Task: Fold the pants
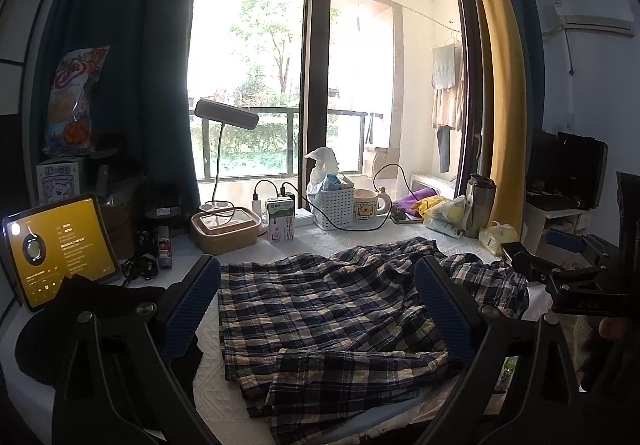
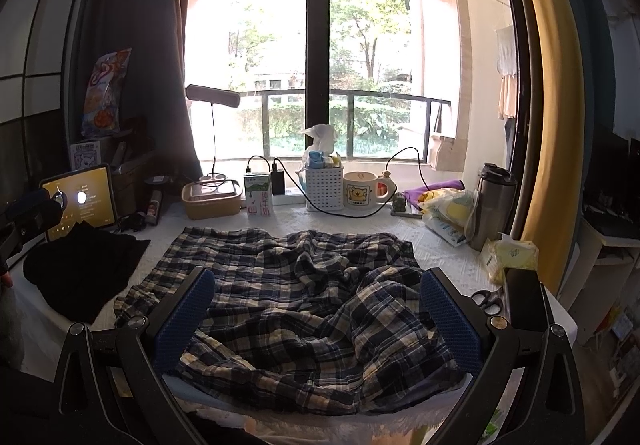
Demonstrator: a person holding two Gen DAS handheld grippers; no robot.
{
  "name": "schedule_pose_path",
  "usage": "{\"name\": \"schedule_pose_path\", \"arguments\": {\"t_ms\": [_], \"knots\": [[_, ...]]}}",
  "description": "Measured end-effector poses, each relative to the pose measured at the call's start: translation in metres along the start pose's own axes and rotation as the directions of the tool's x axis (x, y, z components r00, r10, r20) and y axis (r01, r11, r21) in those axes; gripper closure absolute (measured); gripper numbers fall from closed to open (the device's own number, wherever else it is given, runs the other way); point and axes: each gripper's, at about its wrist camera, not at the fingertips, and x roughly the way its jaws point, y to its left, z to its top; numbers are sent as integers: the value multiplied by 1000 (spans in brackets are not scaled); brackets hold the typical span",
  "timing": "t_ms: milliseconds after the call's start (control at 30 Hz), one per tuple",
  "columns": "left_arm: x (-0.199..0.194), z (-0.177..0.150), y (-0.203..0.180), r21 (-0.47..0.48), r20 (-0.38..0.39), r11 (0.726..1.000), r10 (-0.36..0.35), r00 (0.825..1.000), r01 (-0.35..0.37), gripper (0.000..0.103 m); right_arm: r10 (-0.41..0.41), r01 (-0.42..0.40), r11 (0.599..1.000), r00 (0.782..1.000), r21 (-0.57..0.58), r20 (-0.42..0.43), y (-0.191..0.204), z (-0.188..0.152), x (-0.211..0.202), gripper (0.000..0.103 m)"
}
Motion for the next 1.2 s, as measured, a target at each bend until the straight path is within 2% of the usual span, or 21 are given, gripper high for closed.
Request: {"name": "schedule_pose_path", "arguments": {"t_ms": [533, 633, 800, 900, 1000, 1100, 1200], "knots": [[0, 3, -4, 11, 6, 1000, -3, 1000, 3, 6, 6, -6, 1000, 1000, 3, 9, -3, 2, -1, 0], [7, 8, -6, 53, -2, 999, -6, 1000, 6, 6, 10, -9, 1000, 1000, -26, 14, -3, 3, 4, 0], [42, 21, 3, 93, -45, 995, -18, 999, 22, 6, 19, -20, 996, 1000, -90, -15, -13, 9, 34, 0], [81, 19, 19, 87, -119, 996, -12, 993, 22, 6, 37, -44, 990, 998, -131, -54, -23, 16, 60, 0], [128, 10, 37, 83, -204, 997, 17, 979, 0, 6, 41, -58, 983, 994, -172, -104, -39, 27, 93, 0], [171, -2, 58, 63, -286, 998, 31, 958, -14, 6, 40, -76, 973, 985, -219, -167, -57, 40, 132, 0], [212, -16, 80, 39, -361, 998, 50, 931, -38, 6, 4, -68, 956, 976, -286, -217, -74, 51, 172, 0]]}}
